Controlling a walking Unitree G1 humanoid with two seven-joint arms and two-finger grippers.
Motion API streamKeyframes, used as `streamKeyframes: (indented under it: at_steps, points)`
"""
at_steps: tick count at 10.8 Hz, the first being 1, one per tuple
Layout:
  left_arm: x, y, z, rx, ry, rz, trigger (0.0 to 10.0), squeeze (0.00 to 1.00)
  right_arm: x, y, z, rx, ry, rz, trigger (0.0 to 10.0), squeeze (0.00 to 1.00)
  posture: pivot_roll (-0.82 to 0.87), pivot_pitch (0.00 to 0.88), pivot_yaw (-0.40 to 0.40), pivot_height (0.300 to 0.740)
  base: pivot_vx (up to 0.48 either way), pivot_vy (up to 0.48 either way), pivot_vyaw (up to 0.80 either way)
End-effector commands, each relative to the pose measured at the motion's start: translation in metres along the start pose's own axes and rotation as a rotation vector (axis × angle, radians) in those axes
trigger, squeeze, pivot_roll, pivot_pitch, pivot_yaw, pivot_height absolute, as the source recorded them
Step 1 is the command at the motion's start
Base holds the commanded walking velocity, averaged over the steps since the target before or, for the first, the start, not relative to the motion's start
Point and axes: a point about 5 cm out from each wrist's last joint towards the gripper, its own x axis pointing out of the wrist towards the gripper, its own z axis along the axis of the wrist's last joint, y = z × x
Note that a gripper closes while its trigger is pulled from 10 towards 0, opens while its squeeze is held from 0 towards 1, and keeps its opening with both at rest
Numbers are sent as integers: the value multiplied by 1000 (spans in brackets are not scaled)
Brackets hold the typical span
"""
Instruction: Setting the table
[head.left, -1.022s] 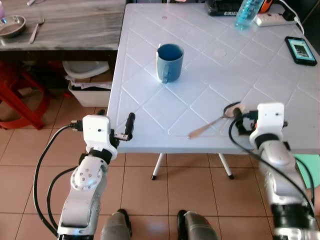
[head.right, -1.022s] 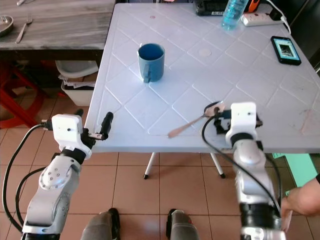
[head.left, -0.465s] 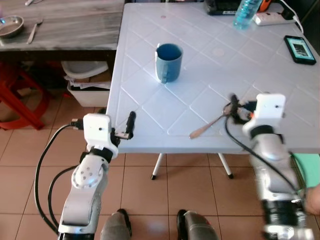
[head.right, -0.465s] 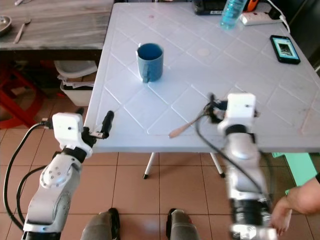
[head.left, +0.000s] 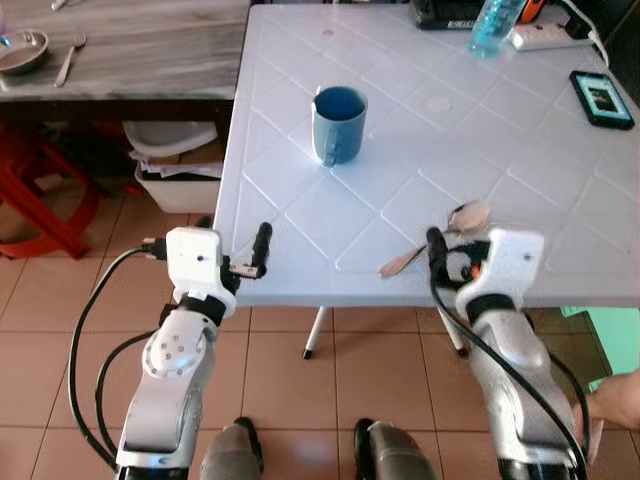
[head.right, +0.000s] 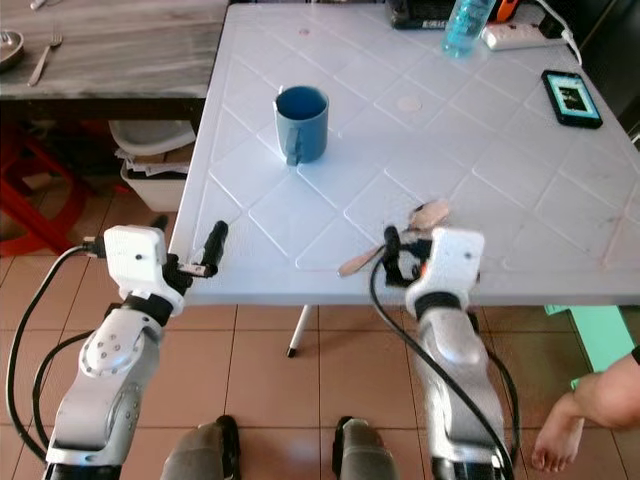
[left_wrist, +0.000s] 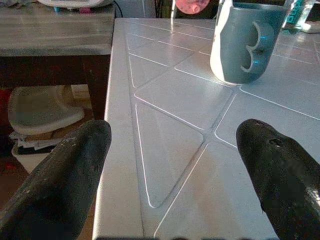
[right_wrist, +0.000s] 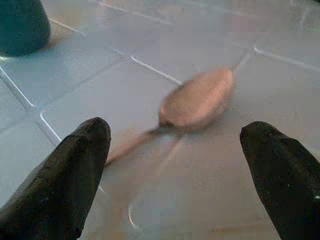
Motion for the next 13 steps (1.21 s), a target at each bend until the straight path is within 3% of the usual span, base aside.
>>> streamKeyframes:
  at_steps: [1,2,6,8,13]
  points:
    - [0,-1,-1,1,3,-21,10000,0,-2,-6,1,51,26,-35,10000,0,-43,200,8,740,0,0,0]
    - [1,-3,-1,0,2,-27,10000,0,2,-5,0,106,51,-44,10000,0,-42,200,10,740,0,0,0]
    - [1,-3,-1,-2,3,-35,10000,0,19,26,8,234,94,70,10000,0,-33,204,14,740,0,0,0]
    - [1,-5,-1,-2,5,-44,10000,0,23,34,5,244,135,87,10000,0,-31,207,16,740,0,0,0]
    - [0,-5,-1,2,10,-47,10000,0,21,6,1,169,150,6,10000,0,-36,218,17,740,0,0,0]
